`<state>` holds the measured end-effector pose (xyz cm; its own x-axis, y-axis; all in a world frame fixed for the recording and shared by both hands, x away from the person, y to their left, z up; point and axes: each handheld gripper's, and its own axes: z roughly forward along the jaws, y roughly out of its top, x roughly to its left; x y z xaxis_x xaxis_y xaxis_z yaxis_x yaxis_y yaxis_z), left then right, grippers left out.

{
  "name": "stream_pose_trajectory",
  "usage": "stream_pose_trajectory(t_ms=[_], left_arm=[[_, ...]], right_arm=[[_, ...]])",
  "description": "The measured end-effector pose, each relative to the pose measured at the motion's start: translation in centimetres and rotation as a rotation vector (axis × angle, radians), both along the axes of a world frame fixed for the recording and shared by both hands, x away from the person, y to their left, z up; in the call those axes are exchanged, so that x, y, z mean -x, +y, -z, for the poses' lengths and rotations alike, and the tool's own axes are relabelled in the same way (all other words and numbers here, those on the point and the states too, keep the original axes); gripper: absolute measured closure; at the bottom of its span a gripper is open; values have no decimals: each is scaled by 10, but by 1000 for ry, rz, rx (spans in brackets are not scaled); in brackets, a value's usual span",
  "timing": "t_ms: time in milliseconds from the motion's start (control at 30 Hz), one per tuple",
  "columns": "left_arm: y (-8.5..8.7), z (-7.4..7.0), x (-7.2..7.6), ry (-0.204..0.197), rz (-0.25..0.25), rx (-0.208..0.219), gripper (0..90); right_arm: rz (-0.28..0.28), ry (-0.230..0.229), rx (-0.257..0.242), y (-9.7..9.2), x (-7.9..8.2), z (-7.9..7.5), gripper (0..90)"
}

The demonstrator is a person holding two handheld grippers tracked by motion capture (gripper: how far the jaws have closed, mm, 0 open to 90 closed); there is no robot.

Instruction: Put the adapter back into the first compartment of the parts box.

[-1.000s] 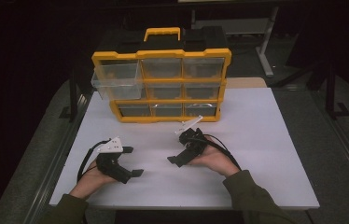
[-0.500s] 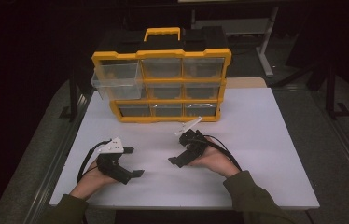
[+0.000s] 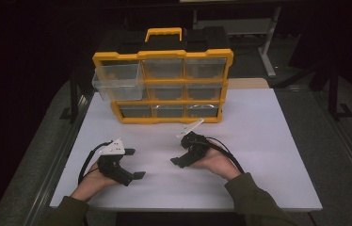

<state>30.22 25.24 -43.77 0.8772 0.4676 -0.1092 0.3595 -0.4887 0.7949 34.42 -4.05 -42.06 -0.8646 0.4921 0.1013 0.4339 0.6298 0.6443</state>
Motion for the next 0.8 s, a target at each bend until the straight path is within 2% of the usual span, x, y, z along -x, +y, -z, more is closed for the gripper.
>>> stream_pose_trajectory(t_ms=[200, 800], left_arm=[[0, 0, 0, 1, 1, 0, 0], [0, 0, 0, 1, -1, -1, 0]], right_arm=[[-17, 4, 9, 0, 0, 1, 319], [-21, 37, 41, 3, 0, 8, 480]])
